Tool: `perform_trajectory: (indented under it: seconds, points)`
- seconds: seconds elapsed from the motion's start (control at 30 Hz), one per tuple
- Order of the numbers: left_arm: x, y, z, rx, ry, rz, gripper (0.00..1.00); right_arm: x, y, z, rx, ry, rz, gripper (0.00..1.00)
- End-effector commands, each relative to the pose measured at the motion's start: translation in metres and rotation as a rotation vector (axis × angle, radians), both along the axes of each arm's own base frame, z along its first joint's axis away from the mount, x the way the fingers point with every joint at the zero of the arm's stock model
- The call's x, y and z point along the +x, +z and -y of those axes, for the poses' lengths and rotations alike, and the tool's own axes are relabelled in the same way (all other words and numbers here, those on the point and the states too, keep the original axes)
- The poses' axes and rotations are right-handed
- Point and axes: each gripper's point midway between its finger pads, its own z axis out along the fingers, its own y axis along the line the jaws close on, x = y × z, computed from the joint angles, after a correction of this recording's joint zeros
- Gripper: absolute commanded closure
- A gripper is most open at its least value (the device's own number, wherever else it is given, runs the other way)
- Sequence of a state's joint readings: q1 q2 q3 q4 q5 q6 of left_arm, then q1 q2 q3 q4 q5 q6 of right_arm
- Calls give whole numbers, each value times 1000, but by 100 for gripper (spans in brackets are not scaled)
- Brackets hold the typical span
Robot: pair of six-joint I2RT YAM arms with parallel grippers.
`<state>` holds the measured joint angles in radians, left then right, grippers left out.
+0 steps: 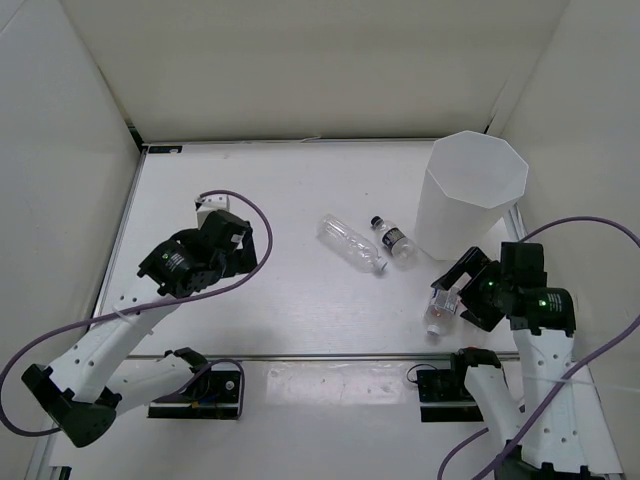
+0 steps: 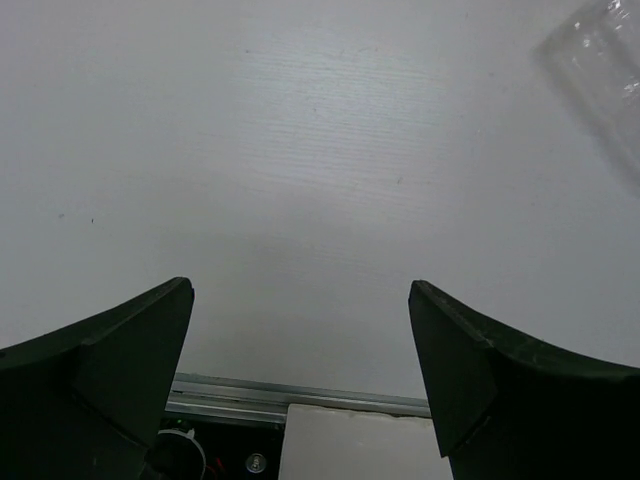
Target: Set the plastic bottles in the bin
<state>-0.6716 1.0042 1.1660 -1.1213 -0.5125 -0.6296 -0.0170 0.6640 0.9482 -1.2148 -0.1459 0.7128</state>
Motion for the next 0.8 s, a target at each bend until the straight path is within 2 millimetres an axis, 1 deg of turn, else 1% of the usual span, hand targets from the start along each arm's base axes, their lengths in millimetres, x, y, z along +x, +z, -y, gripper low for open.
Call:
perform_trajectory:
  seconds: [0.0,0.03,0.07,0.2,0.23,0.27,0.33,0.37,0.4,0.43,0.47,0.5,0.53,0.6,0.63,0.67,0.7,0.77]
  points:
    - [-1,-9,7,-54,5,-22,0,13,-16,2,-23,23,-33,0]
    - [1,-10,9,-62,12,-21,0,15,-22,4,-28,9,-57,0]
    - [2,-10,8,-68,19,-26,0,20,-33,5,-35,5,-94,0]
    - [9,-10,11,-88,27,-27,0,37,-45,11,-57,-31,-123,0]
    - [12,-10,13,-90,27,-24,0,41,-48,16,-83,-46,-128,0]
    - [13,-11,11,-90,36,-24,0,44,-52,19,-96,-52,-146,0]
    - [14,-10,14,-102,29,-22,0,50,-58,23,-113,-71,-168,0]
    - [12,-13,15,-103,23,-34,0,50,-65,25,-124,-74,-207,0]
    - [12,-13,15,-103,23,-35,0,55,-67,23,-125,-65,-204,0]
    - [12,-13,15,-103,23,-35,0,53,-74,25,-135,-68,-233,0]
    - [12,-19,14,-93,24,-49,0,52,-83,28,-161,-68,-262,0]
    - [13,-19,12,-93,33,-49,0,52,-88,26,-163,-58,-276,0]
    - [13,-19,12,-93,33,-49,0,49,-94,30,-184,-65,-300,0]
    - [11,-20,11,-88,34,-57,0,46,-106,25,-184,-53,-337,0]
    - [10,-24,10,-81,34,-65,0,49,-108,25,-179,-64,-337,0]
    - [8,-28,11,-82,29,-79,0,47,-113,22,-182,-49,-354,0]
    - [8,-28,11,-82,29,-79,0,47,-115,20,-182,-46,-365,0]
    - [1,-39,11,-75,19,-117,0,48,-121,22,-203,-57,-387,0]
